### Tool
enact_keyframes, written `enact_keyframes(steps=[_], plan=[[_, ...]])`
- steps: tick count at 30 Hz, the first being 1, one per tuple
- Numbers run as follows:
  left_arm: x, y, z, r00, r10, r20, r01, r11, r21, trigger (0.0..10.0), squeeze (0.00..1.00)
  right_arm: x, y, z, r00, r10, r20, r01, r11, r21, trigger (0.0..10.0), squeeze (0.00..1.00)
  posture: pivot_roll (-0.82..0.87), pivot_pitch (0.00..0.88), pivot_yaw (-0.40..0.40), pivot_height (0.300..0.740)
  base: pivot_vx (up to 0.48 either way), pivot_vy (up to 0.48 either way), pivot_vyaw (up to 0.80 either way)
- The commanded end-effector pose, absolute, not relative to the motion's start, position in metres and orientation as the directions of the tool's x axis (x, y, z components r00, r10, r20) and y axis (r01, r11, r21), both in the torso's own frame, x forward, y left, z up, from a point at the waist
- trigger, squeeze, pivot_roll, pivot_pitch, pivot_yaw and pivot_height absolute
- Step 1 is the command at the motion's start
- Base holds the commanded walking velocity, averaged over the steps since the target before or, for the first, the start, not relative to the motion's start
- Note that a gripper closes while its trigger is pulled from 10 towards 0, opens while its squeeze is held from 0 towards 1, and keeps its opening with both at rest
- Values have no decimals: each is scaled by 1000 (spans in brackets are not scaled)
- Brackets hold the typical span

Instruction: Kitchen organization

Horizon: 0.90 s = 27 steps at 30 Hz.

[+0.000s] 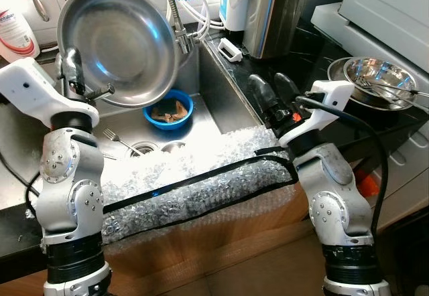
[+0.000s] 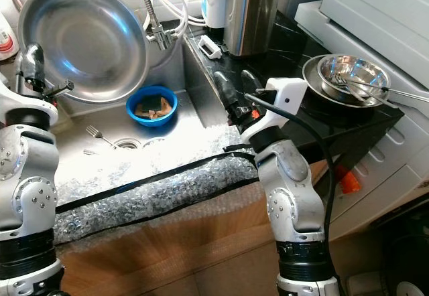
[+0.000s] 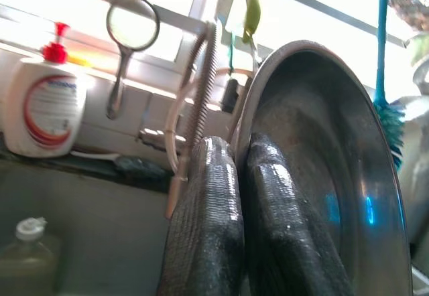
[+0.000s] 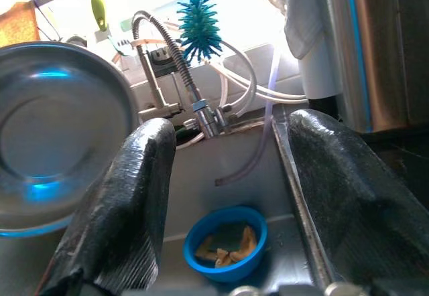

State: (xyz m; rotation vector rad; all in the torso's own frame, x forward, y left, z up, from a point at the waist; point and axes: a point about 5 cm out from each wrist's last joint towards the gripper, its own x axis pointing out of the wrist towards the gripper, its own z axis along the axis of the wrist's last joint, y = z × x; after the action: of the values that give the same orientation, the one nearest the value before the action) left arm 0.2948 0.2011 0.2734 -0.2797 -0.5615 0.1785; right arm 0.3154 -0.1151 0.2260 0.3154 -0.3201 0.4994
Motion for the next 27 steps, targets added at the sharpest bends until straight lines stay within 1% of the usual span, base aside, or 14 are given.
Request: enact_keyframes(steps=[1,5,6,8,9,13,19,20,25,26,27], plan=[[293,200,276,818,245,521,-92,949,-302,10000,0,312,-116,232,822,409,396,-510,838,193,10000,0,7,114,-24,740,0,0,0],[294,200,276,815,249,523,-99,950,-297,10000,0,312,-116,232,823,409,395,-509,839,193,10000,0,6,114,-24,740,0,0,0],[299,197,260,859,185,477,-158,983,-95,10000,0,310,-133,221,888,310,341,-360,928,93,10000,0,-3,117,-21,740,0,0,0],[304,198,244,900,144,413,-186,980,64,10000,0,304,-150,207,930,220,295,-227,974,-12,10000,0,-4,117,-18,740,0,0,0],[305,198,241,904,139,404,-189,978,87,10000,0,302,-152,205,934,210,288,-214,977,-17,10000,0,-5,116,-18,740,0,0,0],[306,198,238,910,129,394,-185,977,109,10000,0,301,-154,202,939,197,281,-201,980,-14,10000,0,-7,117,-16,740,0,0,0],[307,200,235,905,149,398,-212,970,119,10000,0,300,-152,202,940,184,288,-187,982,-17,10000,0,-2,116,-14,740,0,0,0],[312,203,230,914,176,365,-239,961,136,10000,0,300,-152,202,940,180,290,-182,983,-20,10000,0,1,115,-12,740,0,0,0],[322,211,217,938,218,270,-276,940,201,10000,0,298,-154,200,942,173,288,-168,985,-44,10000,0,-4,115,-9,740,0,0,0],[325,214,210,951,224,215,-272,935,226,10000,0,297,-157,198,945,169,280,-159,986,-58,10000,0,-8,114,-7,740,0,0,0],[325,214,210,951,224,215,-272,935,226,10000,0,297,-157,198,945,169,280,-159,986,-58,10000,0,-8,114,-7,740,0,0,0]])
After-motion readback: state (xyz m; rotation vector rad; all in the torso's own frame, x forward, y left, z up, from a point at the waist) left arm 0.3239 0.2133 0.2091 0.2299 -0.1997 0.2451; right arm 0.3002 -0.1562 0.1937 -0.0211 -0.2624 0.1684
